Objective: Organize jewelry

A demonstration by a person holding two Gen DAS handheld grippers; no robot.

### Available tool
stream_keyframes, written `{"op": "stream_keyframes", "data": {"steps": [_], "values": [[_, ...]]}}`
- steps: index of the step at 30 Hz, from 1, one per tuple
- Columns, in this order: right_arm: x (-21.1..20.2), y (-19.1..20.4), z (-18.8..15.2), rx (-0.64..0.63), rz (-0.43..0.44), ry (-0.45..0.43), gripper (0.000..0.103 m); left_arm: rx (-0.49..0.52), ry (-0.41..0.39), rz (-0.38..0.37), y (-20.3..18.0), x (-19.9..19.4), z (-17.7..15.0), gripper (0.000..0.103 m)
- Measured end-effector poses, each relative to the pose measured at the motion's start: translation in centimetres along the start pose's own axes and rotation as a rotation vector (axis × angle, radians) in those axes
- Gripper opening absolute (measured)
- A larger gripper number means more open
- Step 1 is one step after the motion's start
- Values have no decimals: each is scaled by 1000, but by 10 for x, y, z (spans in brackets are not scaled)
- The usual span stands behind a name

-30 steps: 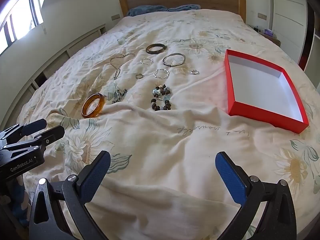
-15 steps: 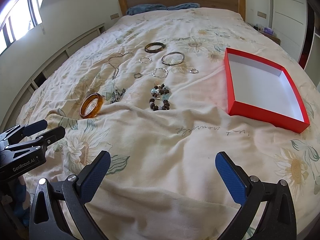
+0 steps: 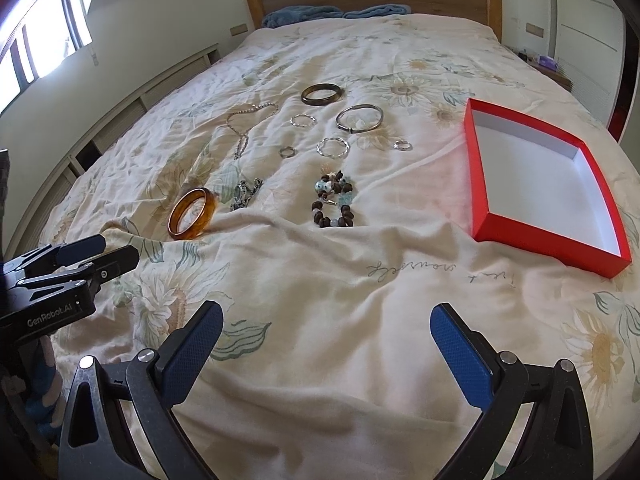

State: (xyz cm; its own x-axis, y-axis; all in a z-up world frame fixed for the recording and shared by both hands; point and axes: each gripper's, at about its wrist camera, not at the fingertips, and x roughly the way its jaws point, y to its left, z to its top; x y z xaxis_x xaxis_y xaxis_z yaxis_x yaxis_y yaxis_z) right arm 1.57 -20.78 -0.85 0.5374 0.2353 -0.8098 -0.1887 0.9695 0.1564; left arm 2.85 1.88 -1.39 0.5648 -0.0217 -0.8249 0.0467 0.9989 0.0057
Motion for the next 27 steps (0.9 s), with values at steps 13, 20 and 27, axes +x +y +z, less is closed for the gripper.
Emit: {"op": "stream_keyframes", "data": {"steps": [13, 20, 27], "values": [[32, -7, 43, 25, 89, 10, 81, -62, 27, 10, 40, 44, 45, 58], [65, -16, 71, 50, 112, 38, 73, -50, 60, -6, 45, 79, 63, 42], [100, -16, 83, 44, 121, 77, 70, -47, 97, -2, 50, 107, 62, 42]]}}
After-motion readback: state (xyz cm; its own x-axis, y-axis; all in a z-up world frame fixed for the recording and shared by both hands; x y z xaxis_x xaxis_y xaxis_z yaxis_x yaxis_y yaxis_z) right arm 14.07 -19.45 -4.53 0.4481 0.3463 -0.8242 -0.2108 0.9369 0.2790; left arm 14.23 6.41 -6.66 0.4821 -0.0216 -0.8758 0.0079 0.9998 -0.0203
